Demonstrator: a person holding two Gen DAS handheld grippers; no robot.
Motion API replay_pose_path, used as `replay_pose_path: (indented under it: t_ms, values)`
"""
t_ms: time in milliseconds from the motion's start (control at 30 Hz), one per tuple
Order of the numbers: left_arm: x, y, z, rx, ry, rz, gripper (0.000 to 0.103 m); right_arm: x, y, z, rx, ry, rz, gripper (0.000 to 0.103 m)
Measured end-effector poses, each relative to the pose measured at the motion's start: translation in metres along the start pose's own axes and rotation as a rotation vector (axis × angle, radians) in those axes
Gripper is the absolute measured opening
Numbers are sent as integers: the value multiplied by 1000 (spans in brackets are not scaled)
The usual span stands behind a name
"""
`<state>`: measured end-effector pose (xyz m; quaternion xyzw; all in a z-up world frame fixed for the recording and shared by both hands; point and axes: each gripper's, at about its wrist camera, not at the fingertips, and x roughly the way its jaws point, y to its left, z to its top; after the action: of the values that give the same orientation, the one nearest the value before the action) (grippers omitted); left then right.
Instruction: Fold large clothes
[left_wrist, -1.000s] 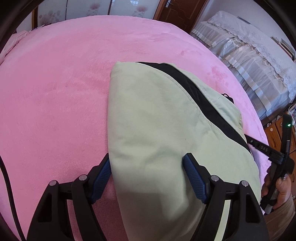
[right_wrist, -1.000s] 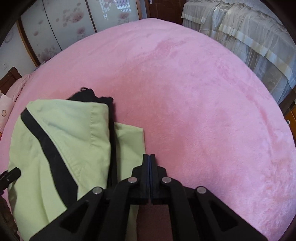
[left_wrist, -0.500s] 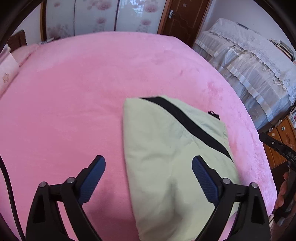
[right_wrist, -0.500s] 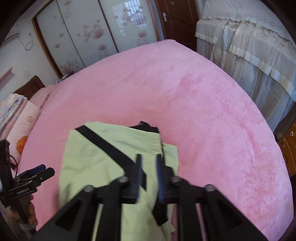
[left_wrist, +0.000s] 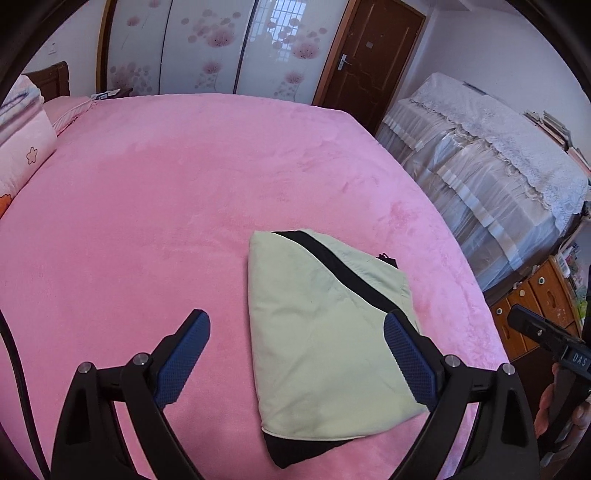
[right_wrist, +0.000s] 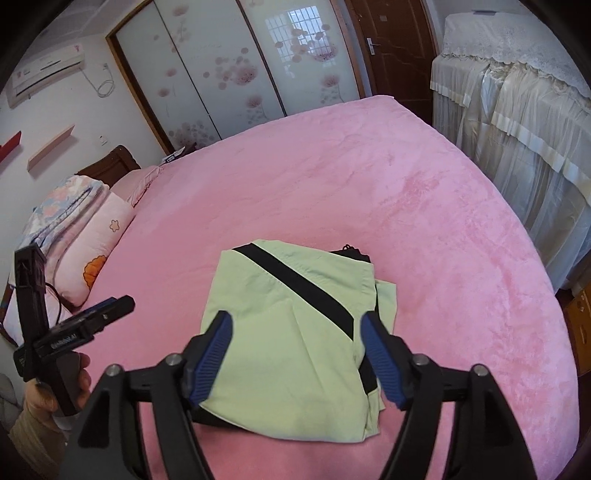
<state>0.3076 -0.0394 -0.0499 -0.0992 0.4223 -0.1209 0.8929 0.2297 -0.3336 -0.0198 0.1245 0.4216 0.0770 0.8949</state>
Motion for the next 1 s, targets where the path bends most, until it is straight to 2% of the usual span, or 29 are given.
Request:
replay_pose_path:
  t_ms: [200, 233, 333, 433, 533, 800, 900, 1000]
  values:
    - [11, 3, -12, -26, 66, -52, 96, 5, -17, -12, 16, -2, 56, 103]
    - [19, 5, -15, -36, 83, -61, 102, 11, -22, -16, 22, 1, 74, 103]
    - [47, 15, -31, -85, 134, -82, 102, 30, -35, -25, 37, 17, 79, 103]
    - [75, 26, -46, -125, 167, -105, 102, 59, -50, -37, 71, 85, 66, 103]
    - [98, 38, -60, -168, 196, -134, 102, 84, -63, -48, 110, 150, 93, 103]
    - [156, 58, -86, -254, 281, -226, 102, 139, -86, -63, 182, 248, 155, 103]
    - [177, 59, -92, -265, 327, -270, 102, 162, -92, -66, 196, 311, 199, 103]
    - [195, 56, -95, -251, 352, -301, 102, 187, -96, -68, 201, 376, 202, 103]
